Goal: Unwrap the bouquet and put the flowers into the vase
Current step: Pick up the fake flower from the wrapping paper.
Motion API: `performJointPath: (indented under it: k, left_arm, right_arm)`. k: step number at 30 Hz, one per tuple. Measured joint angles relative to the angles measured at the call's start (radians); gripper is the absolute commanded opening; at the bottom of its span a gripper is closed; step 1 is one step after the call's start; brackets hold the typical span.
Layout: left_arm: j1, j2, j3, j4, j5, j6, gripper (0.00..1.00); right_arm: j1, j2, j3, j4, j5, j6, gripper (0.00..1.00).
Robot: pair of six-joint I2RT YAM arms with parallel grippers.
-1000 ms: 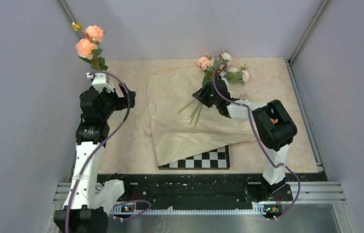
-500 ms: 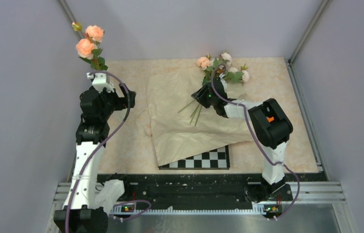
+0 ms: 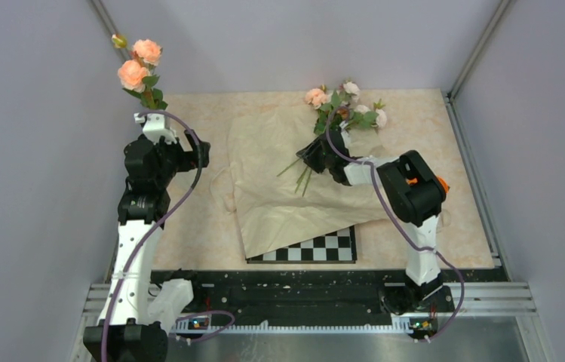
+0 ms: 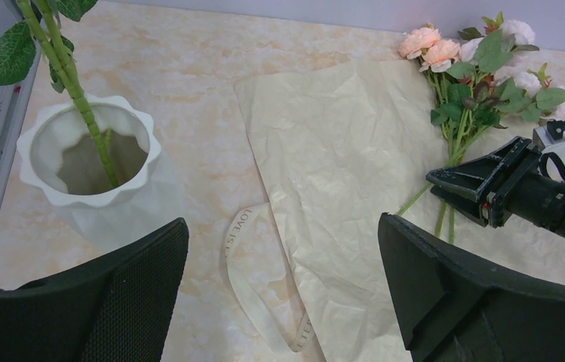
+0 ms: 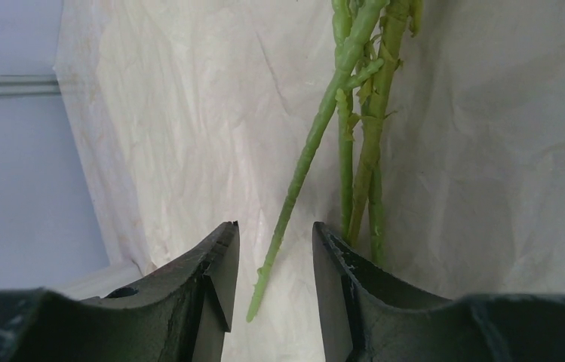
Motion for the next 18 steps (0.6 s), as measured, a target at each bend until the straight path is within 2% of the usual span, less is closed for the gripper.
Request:
performJointPath:
  k: [7, 12, 18]
  left_arm:
    - [0.0, 0.0, -0.003, -0.003, -0.006, 0.001, 0.99]
    - [0.0, 0.0, -0.003, -0.003, -0.008, 0.005, 0.99]
    - [0.0, 0.0, -0.005, -0.004, -0.008, 0.008, 0.99]
  right_arm:
    - [0.0, 0.049, 0.033, 0.037, 0.001, 0.044, 0.4]
    - [0.0, 0.074, 0.043, 0.072, 0.012, 0.088, 0.32]
    - [0.0, 0.11, 0.062, 0.1, 0.036, 0.126, 0.17]
